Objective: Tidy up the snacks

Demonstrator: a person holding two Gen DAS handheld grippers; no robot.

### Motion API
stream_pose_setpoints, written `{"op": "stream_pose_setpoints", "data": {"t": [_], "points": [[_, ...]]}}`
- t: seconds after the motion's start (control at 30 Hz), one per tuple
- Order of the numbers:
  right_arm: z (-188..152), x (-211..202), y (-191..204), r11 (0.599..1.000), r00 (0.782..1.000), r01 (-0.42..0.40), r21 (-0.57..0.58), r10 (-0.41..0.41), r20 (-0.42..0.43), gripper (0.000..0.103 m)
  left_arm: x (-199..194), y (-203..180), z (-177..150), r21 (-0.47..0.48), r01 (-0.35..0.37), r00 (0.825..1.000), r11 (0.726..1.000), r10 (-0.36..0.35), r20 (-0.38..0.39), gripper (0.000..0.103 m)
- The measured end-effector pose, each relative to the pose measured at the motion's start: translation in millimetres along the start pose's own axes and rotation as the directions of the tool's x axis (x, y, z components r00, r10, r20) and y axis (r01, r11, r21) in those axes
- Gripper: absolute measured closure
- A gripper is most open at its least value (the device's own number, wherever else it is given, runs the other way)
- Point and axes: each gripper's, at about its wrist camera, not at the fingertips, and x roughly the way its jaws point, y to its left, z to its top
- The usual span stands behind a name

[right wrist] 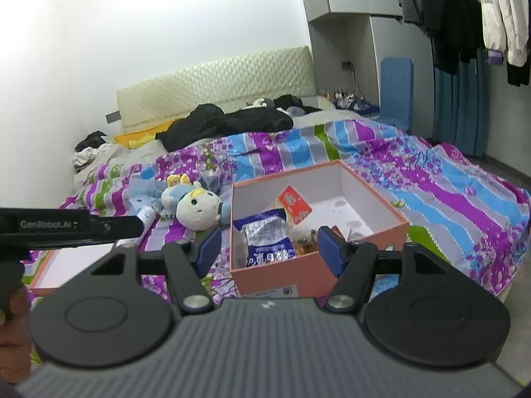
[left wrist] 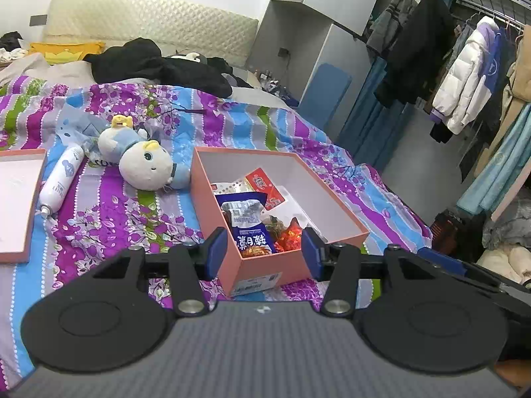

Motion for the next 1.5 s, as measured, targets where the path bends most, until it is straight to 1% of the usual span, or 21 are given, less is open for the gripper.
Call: {"op": "stream_pose_setpoints", "data": {"t": [0.17,0.23,0.43,0.9,1.03,1.1,1.13,1.17,1.2,1.23,1.3,1.33,1.37,1.5], "points": [[0,1,-1,1.000,1.000,0.009,-0.011,-0.009,0.004,0.037,8,6,2,0.011,-0.012,1.000,1.000,0.012,-0.004,0.048],[-1,5,-1,1.000,1.000,0.013,-0.015,-0.013,-0.001,0.037,11,7,4,0.022,-0.023,1.000,0.999,0.024,-0.008,0.048],[-2,21,-4,1.000,1.000,0.024,-0.016,-0.025,-0.020,0.037,24,13,7,0.016,-0.036,0.999,0.999,0.037,-0.017,0.048],[-7,34,-8,0.999,0.998,0.033,0.004,-0.033,-0.057,0.037,36,13,10,0.031,-0.037,0.999,0.999,0.038,-0.023,0.048],[-8,34,-8,0.999,0.998,0.035,-0.002,-0.035,-0.060,0.037,35,13,9,0.025,-0.040,0.999,0.999,0.040,-0.022,0.045],[-9,34,-9,1.000,0.998,0.028,0.000,-0.028,-0.063,0.037,35,14,9,0.023,-0.041,0.999,0.999,0.041,-0.023,0.037],[-9,34,-10,1.000,0.998,0.029,0.002,-0.029,-0.063,0.037,34,14,10,0.023,-0.050,0.998,0.998,0.051,-0.022,0.029],[-8,34,-10,0.999,0.997,0.037,-0.001,-0.037,-0.062,0.037,34,14,10,0.026,-0.057,0.998,0.998,0.057,-0.020,0.023],[-8,33,-11,0.999,0.997,0.044,-0.006,-0.044,-0.058,0.037,33,14,10,0.030,-0.058,0.998,0.998,0.059,-0.017,0.022],[-8,32,-11,0.999,0.997,0.051,-0.008,-0.052,-0.053,0.035,32,13,9,0.033,-0.059,0.998,0.998,0.060,-0.017,0.018],[-8,30,-13,0.998,0.997,0.067,0.001,-0.067,-0.034,0.007,32,13,9,0.032,-0.066,0.998,0.997,0.067,-0.021,0.012],[-8,30,-14,0.997,0.997,0.075,0.006,-0.075,-0.033,0.003,31,13,9,0.033,-0.070,0.997,0.997,0.071,-0.020,0.008],[-8,31,-15,0.997,0.996,0.080,0.009,-0.080,-0.038,0.000,30,12,8,0.035,-0.074,0.997,0.997,0.075,-0.017,0.007],[-8,32,-18,0.997,0.996,0.077,0.012,-0.076,-0.056,0.000,27,12,7,0.036,-0.093,0.996,0.995,0.093,-0.010,0.005]]}}
